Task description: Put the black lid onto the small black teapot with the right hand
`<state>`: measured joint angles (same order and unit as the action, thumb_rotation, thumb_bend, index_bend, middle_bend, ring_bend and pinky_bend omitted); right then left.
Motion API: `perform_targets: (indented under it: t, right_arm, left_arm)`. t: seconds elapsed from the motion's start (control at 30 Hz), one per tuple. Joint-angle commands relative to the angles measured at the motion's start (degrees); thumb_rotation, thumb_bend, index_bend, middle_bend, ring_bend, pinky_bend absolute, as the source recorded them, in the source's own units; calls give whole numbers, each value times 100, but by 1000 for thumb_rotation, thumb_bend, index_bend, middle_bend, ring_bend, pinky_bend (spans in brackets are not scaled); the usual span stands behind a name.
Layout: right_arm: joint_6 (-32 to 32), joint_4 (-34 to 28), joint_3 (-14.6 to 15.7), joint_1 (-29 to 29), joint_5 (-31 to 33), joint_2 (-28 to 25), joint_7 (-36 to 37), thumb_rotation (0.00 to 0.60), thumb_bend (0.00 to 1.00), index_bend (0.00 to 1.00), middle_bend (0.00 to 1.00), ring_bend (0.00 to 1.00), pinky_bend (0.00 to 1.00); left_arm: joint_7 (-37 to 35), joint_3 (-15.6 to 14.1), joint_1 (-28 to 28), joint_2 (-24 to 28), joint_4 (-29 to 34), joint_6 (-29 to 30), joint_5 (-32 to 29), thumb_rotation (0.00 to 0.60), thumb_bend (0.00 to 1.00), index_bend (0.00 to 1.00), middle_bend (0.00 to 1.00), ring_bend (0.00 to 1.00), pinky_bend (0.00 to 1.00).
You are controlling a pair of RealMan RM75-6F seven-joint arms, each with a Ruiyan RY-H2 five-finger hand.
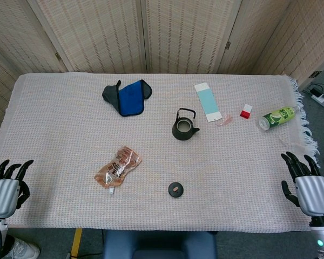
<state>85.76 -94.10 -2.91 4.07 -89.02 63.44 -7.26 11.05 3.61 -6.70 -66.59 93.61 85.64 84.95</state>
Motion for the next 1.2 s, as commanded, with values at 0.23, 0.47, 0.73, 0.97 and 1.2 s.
perform_targets:
  t: [0.23,0.47,0.73,0.97,1.2]
  right_arm:
    - [-715,-288,-89,757,-588,77,-580,600,505,122,192,530,311]
    - [-1815,-677,-117,1517,-706,259,-1109,600,501,132,218,815,619]
    - [-3108,-1029,-166,2320,-369,730,-1753,600,316,133,230,858,718]
    - [-3691,-935,-191,2749,34,1132,-2059,600,289,133,240,876,742]
    - [-4082,-799,-41,3021,389,1438,-2527,600,271,152,268,887,742]
  left_arm:
    - [46,6,24,52,89,50,-6,600,311,148,179,184,75]
    - [42,-5,55,73,108,79,-14,600,311,161,179,185,74]
    - [50,-15,102,143,182,113,-41,600,311,164,179,186,73]
    - [128,-38,145,161,248,144,-52,600,310,164,179,187,70]
    - [204,-39,128,151,302,97,-66,600,310,167,179,196,70]
